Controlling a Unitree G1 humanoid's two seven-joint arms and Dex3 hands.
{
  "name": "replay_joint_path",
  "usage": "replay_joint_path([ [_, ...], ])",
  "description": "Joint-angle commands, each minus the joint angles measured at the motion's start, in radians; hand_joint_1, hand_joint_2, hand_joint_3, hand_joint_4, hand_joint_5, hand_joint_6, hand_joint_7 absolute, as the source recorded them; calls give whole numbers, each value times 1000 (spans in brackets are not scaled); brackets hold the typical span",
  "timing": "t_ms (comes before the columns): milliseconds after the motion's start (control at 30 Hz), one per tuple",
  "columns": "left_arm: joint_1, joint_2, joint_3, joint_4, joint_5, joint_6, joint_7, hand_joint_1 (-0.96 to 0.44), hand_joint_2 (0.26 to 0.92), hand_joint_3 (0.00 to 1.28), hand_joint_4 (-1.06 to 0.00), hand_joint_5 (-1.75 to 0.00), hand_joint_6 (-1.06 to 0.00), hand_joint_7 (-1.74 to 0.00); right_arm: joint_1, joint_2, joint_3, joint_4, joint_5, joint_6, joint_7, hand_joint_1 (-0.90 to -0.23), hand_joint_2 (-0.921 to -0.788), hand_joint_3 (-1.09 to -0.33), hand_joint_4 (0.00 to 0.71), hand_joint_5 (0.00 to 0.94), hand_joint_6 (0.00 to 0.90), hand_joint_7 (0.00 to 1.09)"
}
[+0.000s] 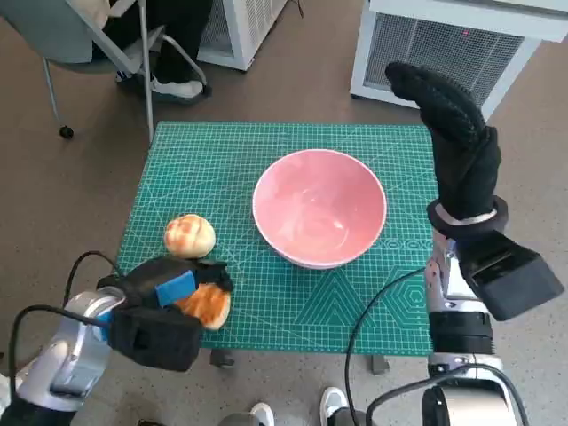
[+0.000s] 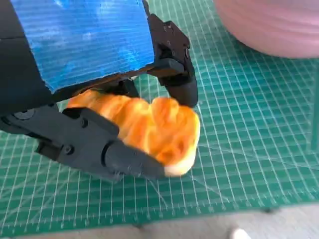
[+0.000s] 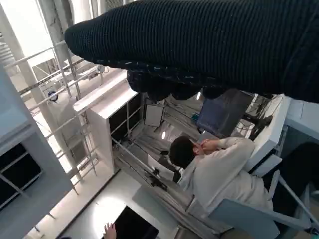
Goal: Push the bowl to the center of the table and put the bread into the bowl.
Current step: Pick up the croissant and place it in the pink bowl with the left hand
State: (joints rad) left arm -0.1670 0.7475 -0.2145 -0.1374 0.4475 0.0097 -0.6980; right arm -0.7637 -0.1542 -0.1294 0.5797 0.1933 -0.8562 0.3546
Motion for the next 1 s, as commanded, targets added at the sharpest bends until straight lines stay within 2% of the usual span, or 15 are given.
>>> replay_joint_path([
  [33, -9, 23, 52, -73, -50, -1, -22, 0, 834, 275, -656, -1225, -548, -1269, 21, -3, 4, 13, -1, 4, 7, -525, -921, -872, 200, 40, -1, 536],
  [233, -69, 22, 112, -148, -110, 25, -45, 1, 907, 147, -624, -1204, -562, -1277, 16, -4, 3, 26, 8, 2, 14, -526, -921, -869, 202, 45, -1, 535],
  [467, -181, -1, 160, -214, -165, 66, -43, 1, 920, 137, -574, -1255, -581, -1254, 11, -3, 2, 34, 15, 1, 22, -526, -921, -867, 203, 50, -1, 535],
  [567, -271, -32, 166, -222, -185, 82, -20, 1, 920, 133, -573, -1248, -589, -1253, 11, -4, 0, 37, 17, 0, 24, -526, -921, -868, 202, 51, -1, 535],
  [800, -443, -120, 122, -151, -180, 70, 49, 1, 920, 128, -583, -1231, -590, -1259, 11, -4, -2, 38, 18, 1, 25, -519, -921, -874, 199, 55, -1, 535],
  [1000, -579, -215, 51, 8, -137, -31, 142, 1, 920, 128, -591, -1215, -583, -1273, 16, -3, -2, 32, 17, -2, 25, -516, -921, -877, 196, 59, -1, 534],
])
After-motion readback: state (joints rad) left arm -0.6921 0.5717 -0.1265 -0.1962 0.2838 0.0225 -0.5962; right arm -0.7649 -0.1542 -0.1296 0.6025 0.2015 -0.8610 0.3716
